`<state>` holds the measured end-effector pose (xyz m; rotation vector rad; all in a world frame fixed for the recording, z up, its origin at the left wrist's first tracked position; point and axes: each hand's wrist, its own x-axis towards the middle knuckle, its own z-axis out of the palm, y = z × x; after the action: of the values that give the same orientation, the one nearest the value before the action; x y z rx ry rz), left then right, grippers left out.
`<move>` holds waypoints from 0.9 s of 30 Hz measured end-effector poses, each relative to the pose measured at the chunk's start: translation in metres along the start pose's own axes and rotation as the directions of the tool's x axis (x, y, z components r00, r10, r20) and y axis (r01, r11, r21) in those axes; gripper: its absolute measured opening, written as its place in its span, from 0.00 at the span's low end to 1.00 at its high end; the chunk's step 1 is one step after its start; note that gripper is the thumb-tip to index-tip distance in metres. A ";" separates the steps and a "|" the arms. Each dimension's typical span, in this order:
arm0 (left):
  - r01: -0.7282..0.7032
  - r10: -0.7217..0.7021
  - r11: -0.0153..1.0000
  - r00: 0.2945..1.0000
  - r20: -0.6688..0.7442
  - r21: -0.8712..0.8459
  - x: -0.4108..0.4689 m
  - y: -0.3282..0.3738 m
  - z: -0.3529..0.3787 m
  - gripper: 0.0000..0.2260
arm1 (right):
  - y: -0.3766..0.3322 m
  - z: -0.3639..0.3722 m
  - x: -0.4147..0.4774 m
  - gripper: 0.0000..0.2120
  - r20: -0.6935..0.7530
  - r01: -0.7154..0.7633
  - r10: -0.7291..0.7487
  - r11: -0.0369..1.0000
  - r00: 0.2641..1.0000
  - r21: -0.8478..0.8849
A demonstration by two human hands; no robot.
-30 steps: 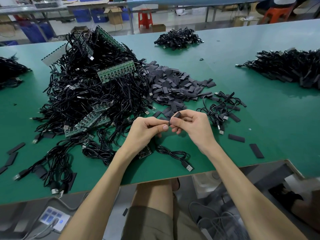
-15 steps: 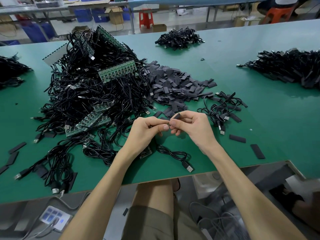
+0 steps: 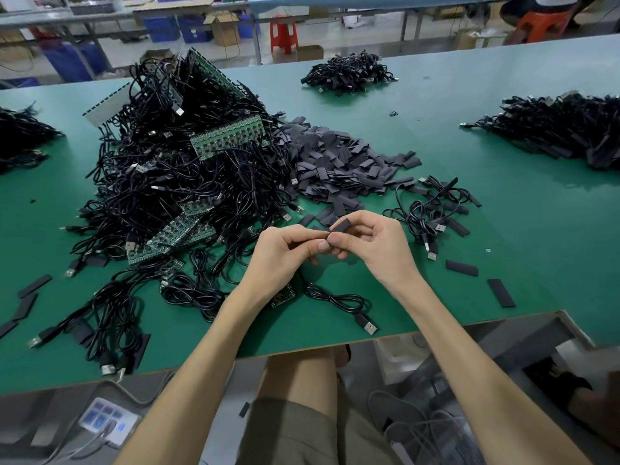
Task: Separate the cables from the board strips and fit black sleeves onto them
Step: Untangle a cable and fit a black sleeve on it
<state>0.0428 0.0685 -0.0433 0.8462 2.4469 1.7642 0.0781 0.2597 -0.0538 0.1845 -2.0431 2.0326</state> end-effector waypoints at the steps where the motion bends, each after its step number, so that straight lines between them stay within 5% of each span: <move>1: 0.003 -0.003 1.000 1.000 -0.008 0.003 0.000 0.000 0.000 0.07 | 0.000 0.000 0.000 0.08 0.005 -0.001 0.001 1.000 1.000 0.001; 7: 0.054 -0.055 0.994 0.998 -0.018 -0.090 0.002 0.000 0.001 0.12 | -0.001 0.000 0.000 0.06 0.047 -0.035 0.034 0.999 0.998 0.027; 12: 0.073 -0.066 0.986 0.997 0.048 -0.152 0.004 0.000 -0.002 0.18 | 0.000 -0.004 0.001 0.05 -0.061 -0.009 0.014 0.997 0.998 0.074; 20: 0.103 -0.105 0.992 0.994 -0.023 -0.075 0.003 -0.004 -0.001 0.06 | 0.002 -0.004 0.002 0.05 -0.097 0.007 0.002 0.996 0.995 0.083; 27: 0.086 -0.089 0.993 0.995 -0.037 -0.086 0.000 0.001 0.001 0.05 | -0.001 0.000 0.001 0.06 0.027 -0.050 0.048 0.996 0.998 0.073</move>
<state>0.0434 0.0696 -0.0424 0.6922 2.3746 1.8565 0.0777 0.2599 -0.0530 0.1764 -2.0085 2.1475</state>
